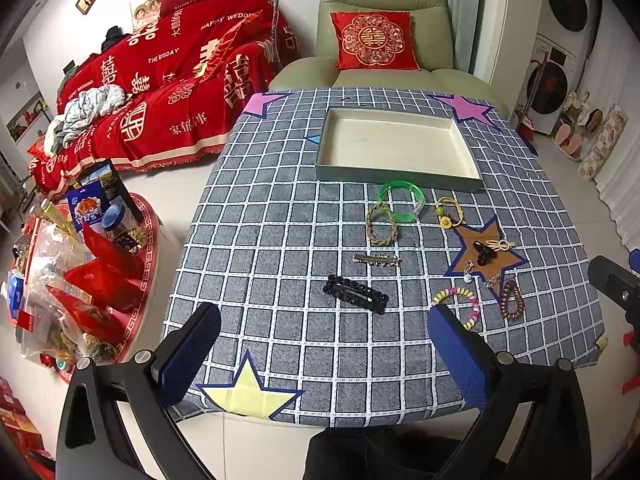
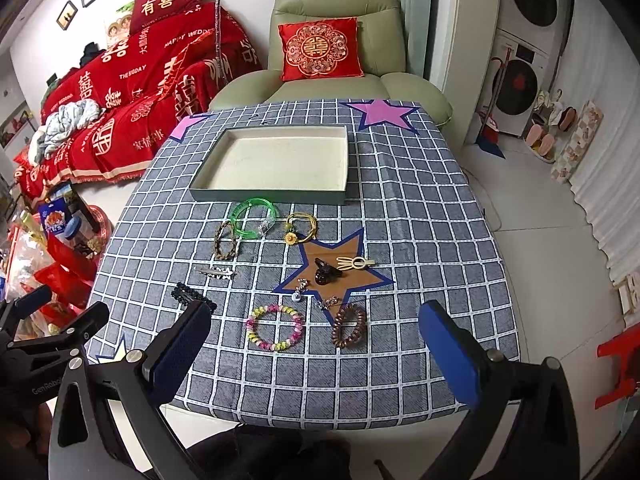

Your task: Organize jewelry

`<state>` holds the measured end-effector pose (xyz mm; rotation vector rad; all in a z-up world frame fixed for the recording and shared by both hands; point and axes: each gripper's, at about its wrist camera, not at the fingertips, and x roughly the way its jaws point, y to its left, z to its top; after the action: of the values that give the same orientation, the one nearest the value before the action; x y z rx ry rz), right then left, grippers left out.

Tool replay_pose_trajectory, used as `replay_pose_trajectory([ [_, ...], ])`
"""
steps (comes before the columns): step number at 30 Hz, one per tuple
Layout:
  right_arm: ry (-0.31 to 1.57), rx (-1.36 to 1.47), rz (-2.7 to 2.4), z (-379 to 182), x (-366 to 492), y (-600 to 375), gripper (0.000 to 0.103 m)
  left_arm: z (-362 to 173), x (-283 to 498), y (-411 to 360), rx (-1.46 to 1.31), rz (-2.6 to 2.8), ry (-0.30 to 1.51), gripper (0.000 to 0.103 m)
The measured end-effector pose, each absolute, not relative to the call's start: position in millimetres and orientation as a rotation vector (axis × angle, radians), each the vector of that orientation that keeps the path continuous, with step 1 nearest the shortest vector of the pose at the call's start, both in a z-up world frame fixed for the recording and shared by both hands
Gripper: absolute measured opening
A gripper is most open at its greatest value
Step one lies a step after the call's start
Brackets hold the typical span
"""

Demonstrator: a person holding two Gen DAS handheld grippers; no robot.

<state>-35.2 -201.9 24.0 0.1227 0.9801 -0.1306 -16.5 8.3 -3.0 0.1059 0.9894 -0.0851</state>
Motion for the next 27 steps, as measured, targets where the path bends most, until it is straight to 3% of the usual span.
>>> replay_pose_trajectory([
  [10,1.029,0.177,-0.127,10,-25,-217,0.103,-22,3,12,0.098,-0.079,1.062,0.103],
  [27,1.279,0.286,-0.167,-73,42,-250,0.103,-89,112,0,0.076,-0.158,1.210,0.103],
])
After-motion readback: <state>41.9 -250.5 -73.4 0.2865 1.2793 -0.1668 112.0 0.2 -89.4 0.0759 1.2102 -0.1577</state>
